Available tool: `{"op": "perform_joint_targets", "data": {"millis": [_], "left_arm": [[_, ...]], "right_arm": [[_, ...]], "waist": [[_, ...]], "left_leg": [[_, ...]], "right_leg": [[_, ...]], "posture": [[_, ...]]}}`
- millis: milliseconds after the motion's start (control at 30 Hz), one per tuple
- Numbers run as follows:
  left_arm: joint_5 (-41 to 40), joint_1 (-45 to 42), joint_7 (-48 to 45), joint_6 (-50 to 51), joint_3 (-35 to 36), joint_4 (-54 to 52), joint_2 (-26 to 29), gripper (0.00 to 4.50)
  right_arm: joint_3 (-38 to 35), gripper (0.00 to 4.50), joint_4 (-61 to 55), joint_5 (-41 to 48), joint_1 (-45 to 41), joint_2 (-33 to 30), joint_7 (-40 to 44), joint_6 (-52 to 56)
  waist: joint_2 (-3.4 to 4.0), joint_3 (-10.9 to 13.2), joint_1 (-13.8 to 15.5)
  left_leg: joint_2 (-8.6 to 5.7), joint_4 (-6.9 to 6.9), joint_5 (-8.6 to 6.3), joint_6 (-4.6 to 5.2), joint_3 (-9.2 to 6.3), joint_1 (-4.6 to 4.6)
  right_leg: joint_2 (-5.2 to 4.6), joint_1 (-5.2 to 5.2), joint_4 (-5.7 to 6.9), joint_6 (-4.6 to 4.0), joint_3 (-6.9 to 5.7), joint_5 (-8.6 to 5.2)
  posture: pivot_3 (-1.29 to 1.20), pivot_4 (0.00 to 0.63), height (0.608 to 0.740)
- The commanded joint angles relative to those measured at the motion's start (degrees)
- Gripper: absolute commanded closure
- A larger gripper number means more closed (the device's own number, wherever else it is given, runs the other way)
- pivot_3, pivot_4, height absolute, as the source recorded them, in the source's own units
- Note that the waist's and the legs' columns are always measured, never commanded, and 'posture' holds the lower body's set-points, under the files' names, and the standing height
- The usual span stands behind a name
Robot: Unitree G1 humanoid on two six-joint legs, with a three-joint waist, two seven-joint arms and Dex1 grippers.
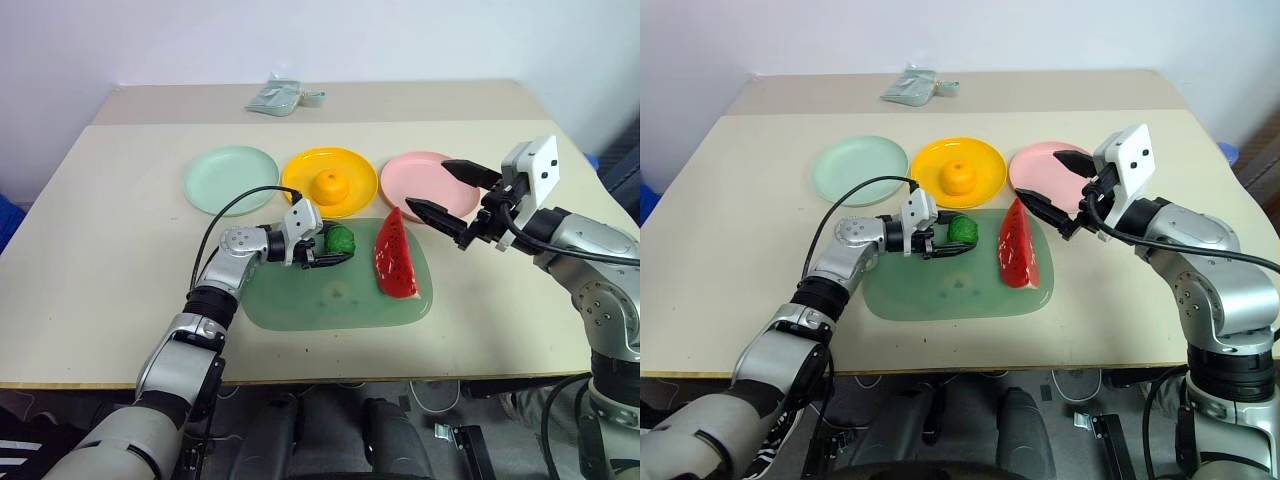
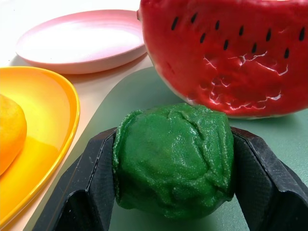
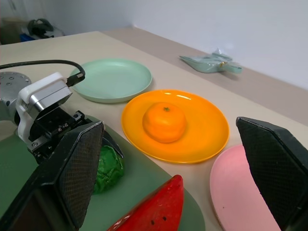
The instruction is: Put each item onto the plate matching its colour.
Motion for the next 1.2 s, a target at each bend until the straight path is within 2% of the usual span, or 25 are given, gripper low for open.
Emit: {"op": "perform_joint_targets", "data": {"millis": [33,100,267,467,633,700,767,833,900,1067,1200], "left_arm": [[-4.3,-2.2,3.2,2.7,4.5,-4.0,-0.1,1.83],[-6.3,-3.2,6.3,4.8,7.5,-4.4,0.3,1.83],[-8.1,-8.1,20.3,3.1,16.1,2.1,2.9,1.83],[-3.2,-13.4,41.1,-4.5,19.4,16.1,6.2,1.83],[-0.1,-15.2,49.6,-7.3,18.5,23.3,7.0,1.83],[0.8,-15.2,50.0,-7.2,18.0,24.9,6.9,1.83],[0.0,-15.5,50.4,-7.5,19.2,25.6,6.8,0.83],[0.6,-15.5,51.1,-8.2,19.0,25.9,7.2,0.07],[0.0,-15.5,50.0,-8.6,19.4,25.7,7.6,0.07],[-4.7,-15.0,36.6,-13.1,21.7,21.7,7.8,0.07],[-12.9,-13.2,15.7,-8.9,23.2,14.2,7.7,0.07]], "right_arm": [[-1.0,0.0,-1.5,0.2,-0.4,-0.3,-0.1,-1.0],[-1.2,0.0,-1.4,0.4,-0.4,-0.2,-0.2,-0.9],[-0.7,0.0,-0.7,0.2,-0.8,0.1,-0.2,-1.1],[0.4,0.0,0.2,-0.1,-2.1,0.3,0.1,-1.3],[0.5,0.0,0.2,-0.1,-2.2,0.1,0.2,-1.3],[0.6,0.0,0.1,-0.3,-2.1,-0.1,0.2,-1.3],[0.6,0.0,-0.1,-0.4,-2.0,-0.2,0.2,-1.2],[0.4,0.0,-0.3,-0.4,-1.8,-0.2,0.2,-1.0],[0.5,0.0,-0.5,-0.7,-1.3,-0.4,0.1,-0.8],[1.4,0.0,-0.9,-1.6,-0.4,-0.8,-0.2,-0.1],[1.3,0.0,-1.2,-1.1,-0.3,-0.3,-0.8,0.9]], "waist": [[0.0,0.0,0.0],[0.0,0.0,0.0],[0.0,0.0,-0.1],[0.0,0.0,0.0],[-0.03,0.0,0.2],[-0.03,0.0,0.1],[-0.03,0.0,0.0],[-0.03,0.0,0.0],[-0.03,0.0,0.0],[-0.03,0.0,0.0],[-0.03,0.0,-0.1]], "left_leg": [[0.0,0.0,0.0,0.0,-0.01,0.0],[0.0,0.0,0.0,0.0,-0.01,0.0],[0.0,0.01,0.0,0.0,-0.02,0.0],[-0.02,0.01,0.0,0.0,0.0,0.02],[-0.04,0.03,0.0,0.0,0.0,0.0],[-0.05,0.03,0.0,0.0,0.0,0.0],[-0.05,0.03,0.0,0.0,0.01,0.0],[-0.04,0.02,0.0,0.0,0.0,0.0],[-0.04,0.02,0.0,0.0,0.0,0.0],[-0.04,0.02,0.0,0.0,0.02,0.0],[-0.03,0.02,0.0,-0.01,0.03,-0.01]], "right_leg": [[0.0,0.0,0.0,0.0,0.0,0.0],[0.0,0.0,0.0,0.0,0.0,0.0],[0.01,0.0,0.01,0.01,0.0,0.0],[0.01,-0.01,0.02,0.02,0.0,0.01],[0.01,0.01,0.02,0.05,0.0,0.02],[0.0,0.02,0.02,0.07,0.0,0.04],[0.01,0.01,0.02,0.07,0.0,0.04],[0.01,0.0,0.02,0.07,0.0,0.04],[0.01,0.0,0.02,0.07,0.0,0.04],[0.01,0.0,0.02,0.07,0.0,0.04],[0.01,0.0,0.01,0.06,0.0,0.04]], "posture": [[0.0,0.15,0.74],[0.0,0.15,0.74],[0.0,0.15,0.74],[0.0,0.15,0.74],[0.0,0.15,0.74],[0.0,0.15,0.74],[0.0,0.15,0.74],[0.0,0.15,0.74],[0.0,0.15,0.74],[0.0,0.15,0.74],[0.0,0.15,0.74]]}}
